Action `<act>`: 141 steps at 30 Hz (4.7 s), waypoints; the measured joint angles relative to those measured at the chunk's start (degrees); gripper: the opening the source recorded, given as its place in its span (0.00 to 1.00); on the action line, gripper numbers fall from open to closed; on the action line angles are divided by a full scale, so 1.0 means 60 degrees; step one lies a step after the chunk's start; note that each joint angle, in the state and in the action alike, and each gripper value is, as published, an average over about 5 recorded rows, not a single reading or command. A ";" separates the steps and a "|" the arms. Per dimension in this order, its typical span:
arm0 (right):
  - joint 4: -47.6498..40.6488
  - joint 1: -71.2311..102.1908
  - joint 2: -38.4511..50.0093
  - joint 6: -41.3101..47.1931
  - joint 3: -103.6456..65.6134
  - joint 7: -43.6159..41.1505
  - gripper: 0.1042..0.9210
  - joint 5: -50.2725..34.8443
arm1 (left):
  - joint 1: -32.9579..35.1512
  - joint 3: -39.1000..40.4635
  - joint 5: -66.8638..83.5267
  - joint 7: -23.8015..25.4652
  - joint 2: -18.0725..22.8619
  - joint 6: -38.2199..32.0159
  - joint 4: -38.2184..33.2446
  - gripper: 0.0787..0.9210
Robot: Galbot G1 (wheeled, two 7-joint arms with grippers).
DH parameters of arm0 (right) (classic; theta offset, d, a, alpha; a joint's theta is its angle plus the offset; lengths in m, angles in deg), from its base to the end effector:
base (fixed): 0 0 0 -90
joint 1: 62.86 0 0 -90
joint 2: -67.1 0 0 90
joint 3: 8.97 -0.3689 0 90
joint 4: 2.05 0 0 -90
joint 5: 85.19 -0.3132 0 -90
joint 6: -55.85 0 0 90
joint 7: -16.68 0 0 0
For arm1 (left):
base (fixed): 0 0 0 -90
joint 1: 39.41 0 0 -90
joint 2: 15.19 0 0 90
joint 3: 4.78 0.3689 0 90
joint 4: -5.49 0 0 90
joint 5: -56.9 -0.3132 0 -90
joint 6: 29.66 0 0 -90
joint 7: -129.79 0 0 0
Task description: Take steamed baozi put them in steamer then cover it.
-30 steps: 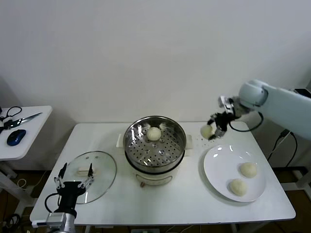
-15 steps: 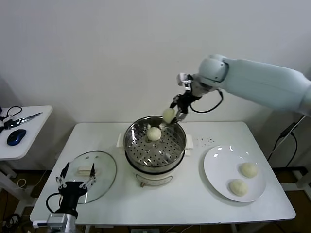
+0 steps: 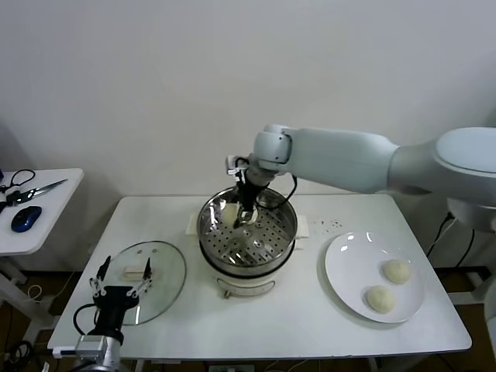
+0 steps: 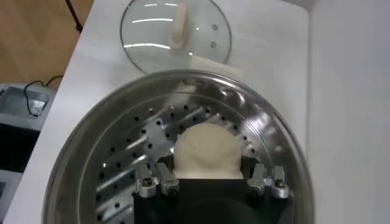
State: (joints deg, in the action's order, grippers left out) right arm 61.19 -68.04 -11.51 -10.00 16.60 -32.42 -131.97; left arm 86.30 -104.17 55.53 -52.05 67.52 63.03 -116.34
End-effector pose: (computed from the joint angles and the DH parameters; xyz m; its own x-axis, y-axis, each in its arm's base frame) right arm 0.5583 0.1466 -0.0706 -0.0911 -0.3281 0.9403 -0.9706 -0.1818 -0.1575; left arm 0.0984 0.0689 -0.3128 -0.9898 -0.1119 0.0887 -0.0897 0.9706 0.2232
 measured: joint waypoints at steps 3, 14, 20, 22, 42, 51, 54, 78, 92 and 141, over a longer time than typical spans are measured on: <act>-0.0217 0.0228 -0.0254 -0.0016 0.0047 0.0017 0.72 0.0070 | -0.0008 -0.0004 0.0017 -0.0004 -0.0013 0.0004 0.0020 0.88; -0.0674 0.0732 -0.0627 -0.0003 0.0085 0.0092 0.80 0.0349 | -0.0102 0.0081 -0.0012 -0.0021 0.0021 0.0092 0.0031 0.88; -0.0614 0.0674 -0.0588 0.0009 0.0030 0.0024 0.88 0.0397 | -0.0093 0.0067 -0.0018 -0.0027 0.0009 0.0091 0.0038 0.88; -0.0512 0.0569 -0.0492 -0.0009 0.0027 -0.0043 0.88 0.0407 | -0.0101 0.0072 -0.0023 -0.0031 0.0003 0.0098 0.0027 0.88; 0.2260 -0.1624 0.3616 -0.0873 0.0467 -0.1638 0.88 0.1297 | -0.0102 0.0182 -0.0197 -0.0063 -0.0006 0.0204 -0.0095 0.88; 0.3405 -0.0766 0.6385 -0.1247 -0.0075 -0.2034 0.88 0.3223 | -0.0144 0.0038 -0.0183 -0.0083 -0.0020 0.0250 -0.0008 0.88; 0.3544 0.0045 0.7138 -0.1367 -0.0597 -0.2105 0.88 0.3992 | -0.0108 0.0023 -0.0197 -0.0085 0.0011 0.0243 0.0017 0.88; 0.2622 0.5205 0.8494 -0.1863 -0.3922 -0.2291 0.88 0.7336 | -0.0166 -0.0092 -0.0344 -0.0127 0.0197 0.0257 0.0314 0.88; 0.2281 0.5593 0.8212 -0.1982 -0.4192 -0.2360 0.73 0.7546 | -0.0152 -0.0058 -0.0421 -0.0135 0.0231 0.0258 0.0351 0.88; 0.2749 -0.0261 0.1348 -0.8523 -0.1515 -0.3514 0.70 0.9139 | -0.0144 -0.0070 -0.0271 -0.0072 0.0418 0.0152 0.0336 0.88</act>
State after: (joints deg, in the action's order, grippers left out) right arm 77.68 -69.61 -3.42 -61.13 7.51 -53.50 -77.13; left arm 85.44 -104.60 53.91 -52.48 70.03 63.94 -114.32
